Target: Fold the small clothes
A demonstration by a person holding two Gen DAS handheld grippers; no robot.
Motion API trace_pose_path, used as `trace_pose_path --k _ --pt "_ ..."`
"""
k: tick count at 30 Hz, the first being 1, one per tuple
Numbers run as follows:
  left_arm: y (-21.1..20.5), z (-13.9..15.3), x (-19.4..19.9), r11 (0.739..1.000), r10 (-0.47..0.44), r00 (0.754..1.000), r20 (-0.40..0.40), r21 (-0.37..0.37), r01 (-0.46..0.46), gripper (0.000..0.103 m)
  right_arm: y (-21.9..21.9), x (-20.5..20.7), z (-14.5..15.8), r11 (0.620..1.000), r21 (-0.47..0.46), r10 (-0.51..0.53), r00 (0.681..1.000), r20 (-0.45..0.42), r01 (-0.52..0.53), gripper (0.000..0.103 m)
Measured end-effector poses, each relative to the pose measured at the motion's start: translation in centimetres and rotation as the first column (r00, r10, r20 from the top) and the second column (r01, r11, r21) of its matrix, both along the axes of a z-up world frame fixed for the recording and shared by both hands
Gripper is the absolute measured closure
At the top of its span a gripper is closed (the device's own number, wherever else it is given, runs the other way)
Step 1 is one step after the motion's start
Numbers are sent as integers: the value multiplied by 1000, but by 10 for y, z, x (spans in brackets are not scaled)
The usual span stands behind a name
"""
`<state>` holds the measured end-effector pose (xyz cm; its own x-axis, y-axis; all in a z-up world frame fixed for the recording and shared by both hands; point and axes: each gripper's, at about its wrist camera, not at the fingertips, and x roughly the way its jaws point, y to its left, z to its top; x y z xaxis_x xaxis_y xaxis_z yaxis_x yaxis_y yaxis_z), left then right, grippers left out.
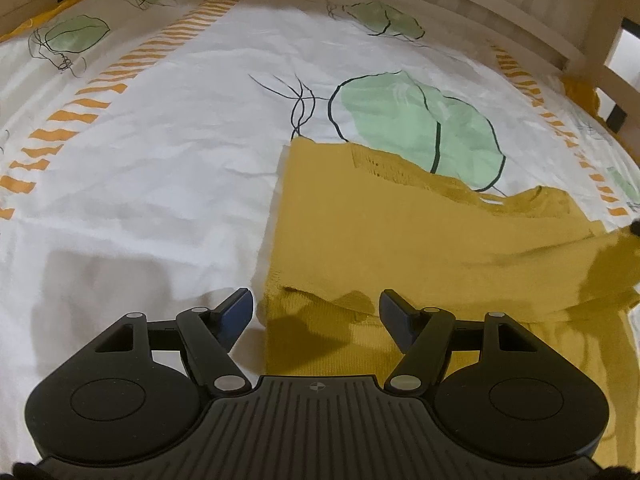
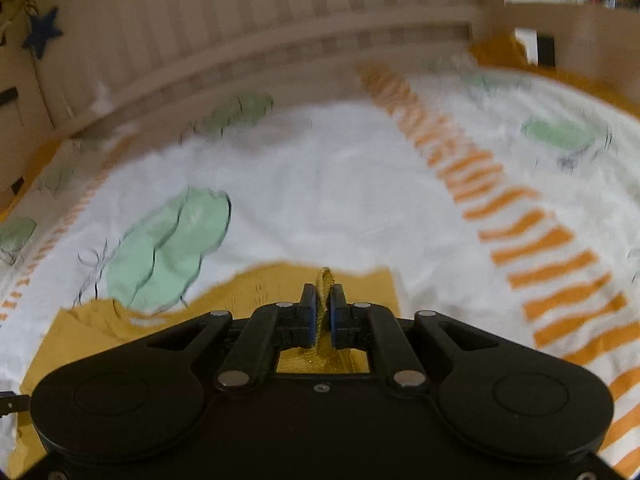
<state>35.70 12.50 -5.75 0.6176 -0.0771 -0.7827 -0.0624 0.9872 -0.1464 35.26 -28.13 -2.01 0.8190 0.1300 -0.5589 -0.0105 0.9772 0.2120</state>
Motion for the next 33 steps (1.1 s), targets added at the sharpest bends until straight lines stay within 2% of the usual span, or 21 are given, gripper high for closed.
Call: trace_pose_path --k 2,4,6,8,10,13,21,22,24,25,26,31,33 --pt "-1 -1 -1 1000 4 1000 -3 -1 -4 35 -1 5 -6 998 -47 -52 996 -71 49 79" --pt "-1 -1 0 1000 0 1000 -8 -7 0 35 -5 11 -16 994 -71 -88 986 -143 78 78" --pt "-2 0 0 1000 -2 1000 -6 -16 2 35 -6 7 -12 993 -82 -90 989 -118 81 74" --pt "-3 1 0 1000 -9 1000 1 -20 9 35 -6 4 -3 996 -66 -63 995 -74 59 45" --pt "-4 3 0 1000 -16 1000 5 -21 16 35 -8 5 -4 999 -24 -33 997 -76 31 40" --pt "-4 4 -1 1000 -16 1000 9 -27 16 35 -8 10 -14 1000 24 -3 992 -127 6 41" --pt "-6 10 -1 999 -17 1000 24 -42 18 35 0 9 -33 998 1 54 971 -233 -55 41" --pt "-7 11 -1 999 -21 999 26 -45 22 35 1 9 -34 998 2 62 970 -237 -63 44" --pt "-9 12 -1 998 -29 999 30 -49 30 35 3 10 -34 996 13 84 967 -241 -83 60" --pt "-9 13 -2 998 -32 999 31 -50 34 35 5 9 -34 996 16 89 967 -240 -88 74" --pt "-9 13 -2 998 -33 999 32 -51 34 35 7 9 -33 996 10 90 968 -235 -90 84" --pt "-6 14 -2 998 -17 999 36 -58 19 35 11 2 -12 995 21 97 985 -141 -95 86" --pt "-5 15 -2 998 -12 999 40 -61 14 35 14 3 -4 996 30 92 987 -129 -89 86"
